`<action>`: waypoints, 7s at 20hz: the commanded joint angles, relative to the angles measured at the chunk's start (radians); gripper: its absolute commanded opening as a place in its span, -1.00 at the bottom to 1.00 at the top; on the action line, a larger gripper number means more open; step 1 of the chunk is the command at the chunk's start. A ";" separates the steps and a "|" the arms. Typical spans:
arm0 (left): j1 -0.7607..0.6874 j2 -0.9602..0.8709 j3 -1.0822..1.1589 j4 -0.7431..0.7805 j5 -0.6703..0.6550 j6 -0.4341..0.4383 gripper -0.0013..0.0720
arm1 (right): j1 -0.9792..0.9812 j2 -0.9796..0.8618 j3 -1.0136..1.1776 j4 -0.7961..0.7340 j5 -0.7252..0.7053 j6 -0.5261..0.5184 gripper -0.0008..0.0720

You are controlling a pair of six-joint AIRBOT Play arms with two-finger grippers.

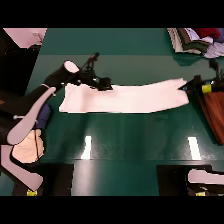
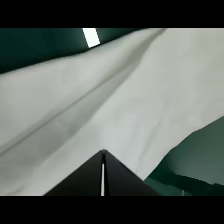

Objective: Fold the shirts.

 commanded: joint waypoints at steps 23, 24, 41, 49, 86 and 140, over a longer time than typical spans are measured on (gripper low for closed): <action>-0.103 -0.090 0.104 0.085 -0.080 0.017 -0.91 | 0.556 -0.187 0.732 0.038 -0.046 0.233 -0.94; -0.069 -0.063 0.103 0.112 -0.095 0.017 -0.91 | 0.571 -0.187 0.714 0.038 -0.057 0.218 -0.94; 0.529 0.343 0.103 0.271 -0.237 0.018 -0.90 | 1.015 -0.609 0.816 0.276 -0.452 -0.079 -0.28; 0.529 0.343 0.103 0.270 -0.301 0.018 -0.90 | 0.883 -0.553 0.733 0.259 -0.173 -0.100 0.24; 0.314 0.340 0.103 0.270 -0.378 0.022 -0.90 | 0.407 -0.322 0.411 -0.066 -0.108 0.061 -0.94; 0.088 0.339 0.103 0.260 -0.257 0.044 -0.90 | -0.828 0.313 -0.003 -0.267 0.106 0.121 0.33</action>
